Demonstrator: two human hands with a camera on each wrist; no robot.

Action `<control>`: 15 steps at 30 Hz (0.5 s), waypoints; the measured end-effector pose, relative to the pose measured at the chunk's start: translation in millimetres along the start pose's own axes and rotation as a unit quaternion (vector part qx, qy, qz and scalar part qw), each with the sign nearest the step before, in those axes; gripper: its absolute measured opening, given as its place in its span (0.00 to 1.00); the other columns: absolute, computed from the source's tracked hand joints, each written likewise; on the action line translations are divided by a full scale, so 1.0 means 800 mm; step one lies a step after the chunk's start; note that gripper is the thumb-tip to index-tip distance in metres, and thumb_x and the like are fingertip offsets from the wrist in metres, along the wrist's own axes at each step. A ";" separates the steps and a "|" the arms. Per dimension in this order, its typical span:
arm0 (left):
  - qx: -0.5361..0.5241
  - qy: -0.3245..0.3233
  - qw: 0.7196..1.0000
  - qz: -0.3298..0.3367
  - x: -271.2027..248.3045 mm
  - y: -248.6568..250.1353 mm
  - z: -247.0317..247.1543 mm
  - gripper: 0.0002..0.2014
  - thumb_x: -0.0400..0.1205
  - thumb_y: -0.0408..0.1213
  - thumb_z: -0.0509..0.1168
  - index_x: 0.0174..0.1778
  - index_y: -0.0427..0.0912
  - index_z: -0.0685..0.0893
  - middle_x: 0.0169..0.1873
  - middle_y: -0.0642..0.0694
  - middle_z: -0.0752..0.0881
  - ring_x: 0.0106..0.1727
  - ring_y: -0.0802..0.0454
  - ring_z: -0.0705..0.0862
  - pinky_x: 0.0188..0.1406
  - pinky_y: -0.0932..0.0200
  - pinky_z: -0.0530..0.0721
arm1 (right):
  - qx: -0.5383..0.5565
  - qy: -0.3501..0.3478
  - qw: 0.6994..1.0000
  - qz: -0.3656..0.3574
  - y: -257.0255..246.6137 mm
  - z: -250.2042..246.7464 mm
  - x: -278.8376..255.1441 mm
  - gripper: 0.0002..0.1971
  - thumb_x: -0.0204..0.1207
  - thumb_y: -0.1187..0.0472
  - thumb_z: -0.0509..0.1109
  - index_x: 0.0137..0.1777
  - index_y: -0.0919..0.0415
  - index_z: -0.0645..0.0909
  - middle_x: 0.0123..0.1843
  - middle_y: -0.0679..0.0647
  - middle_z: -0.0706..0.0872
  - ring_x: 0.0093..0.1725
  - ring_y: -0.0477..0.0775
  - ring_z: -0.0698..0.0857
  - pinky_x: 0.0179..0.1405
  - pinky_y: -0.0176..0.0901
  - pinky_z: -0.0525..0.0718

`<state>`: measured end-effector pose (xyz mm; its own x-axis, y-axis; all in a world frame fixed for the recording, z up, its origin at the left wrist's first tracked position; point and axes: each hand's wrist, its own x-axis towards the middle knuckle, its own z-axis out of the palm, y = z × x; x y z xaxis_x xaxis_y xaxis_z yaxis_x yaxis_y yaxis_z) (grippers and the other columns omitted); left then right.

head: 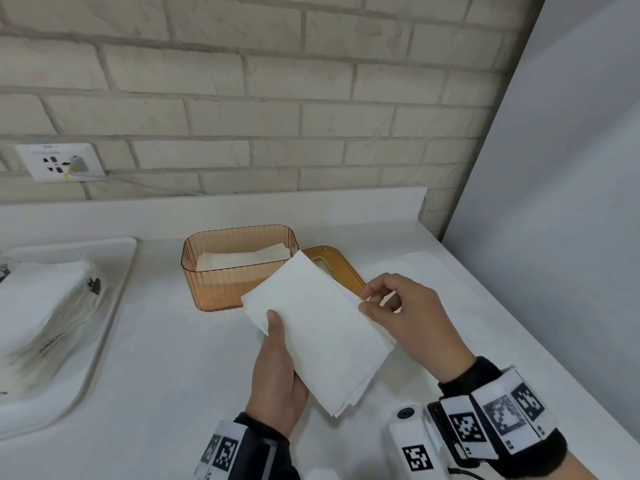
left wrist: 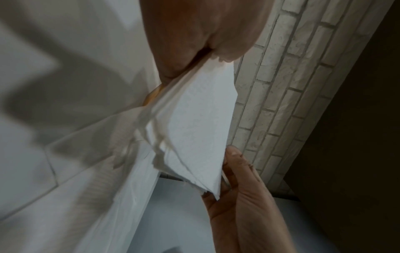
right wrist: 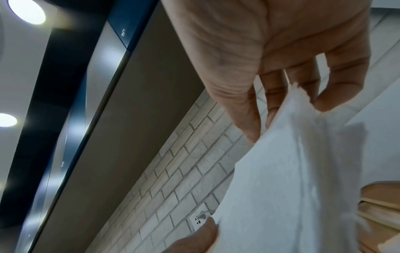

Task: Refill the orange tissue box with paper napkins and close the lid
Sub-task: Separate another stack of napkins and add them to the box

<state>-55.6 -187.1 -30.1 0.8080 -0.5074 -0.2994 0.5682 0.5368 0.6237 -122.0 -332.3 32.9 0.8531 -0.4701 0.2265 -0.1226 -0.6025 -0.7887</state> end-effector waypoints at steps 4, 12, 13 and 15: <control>0.010 -0.010 1.000 0.014 -0.002 0.004 0.000 0.22 0.85 0.56 0.50 0.65 0.46 0.79 0.56 0.46 0.90 0.59 0.45 0.88 0.62 0.43 0.81 | -0.012 0.003 1.000 -0.005 -0.003 0.007 0.003 0.06 0.71 0.65 0.75 0.40 0.53 0.83 0.34 0.45 0.80 0.30 0.38 0.75 0.35 0.20 0.74; 0.006 -0.016 0.999 0.035 -0.003 0.012 -0.006 0.22 0.85 0.55 0.50 0.68 0.47 0.78 0.58 0.46 0.89 0.57 0.47 0.88 0.58 0.45 0.82 | -0.030 -0.010 0.999 -0.022 -0.015 0.016 0.006 0.07 0.74 0.63 0.72 0.38 0.51 0.79 0.41 0.47 0.82 0.38 0.43 0.79 0.39 0.19 0.74; 0.004 -0.015 0.999 0.033 -0.003 0.012 -0.006 0.22 0.85 0.55 0.50 0.67 0.47 0.78 0.57 0.46 0.89 0.57 0.47 0.89 0.57 0.45 0.82 | -0.029 -0.009 0.999 -0.025 -0.017 0.016 0.006 0.06 0.75 0.63 0.72 0.39 0.52 0.79 0.44 0.48 0.82 0.41 0.45 0.80 0.40 0.18 0.73; -0.002 -0.014 1.000 0.021 -0.003 0.014 -0.006 0.24 0.85 0.55 0.50 0.68 0.45 0.78 0.58 0.45 0.89 0.58 0.45 0.88 0.57 0.46 0.82 | -0.018 -0.012 0.999 -0.025 -0.023 0.016 0.008 0.04 0.76 0.62 0.70 0.41 0.54 0.79 0.46 0.48 0.83 0.46 0.45 0.81 0.41 0.16 0.72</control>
<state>-50.7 -176.6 -26.2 0.8261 -0.5037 -0.2526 0.5350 0.5603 0.6323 -108.0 -316.2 41.3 0.8702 -0.4243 0.2505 -0.0981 -0.6475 -0.7558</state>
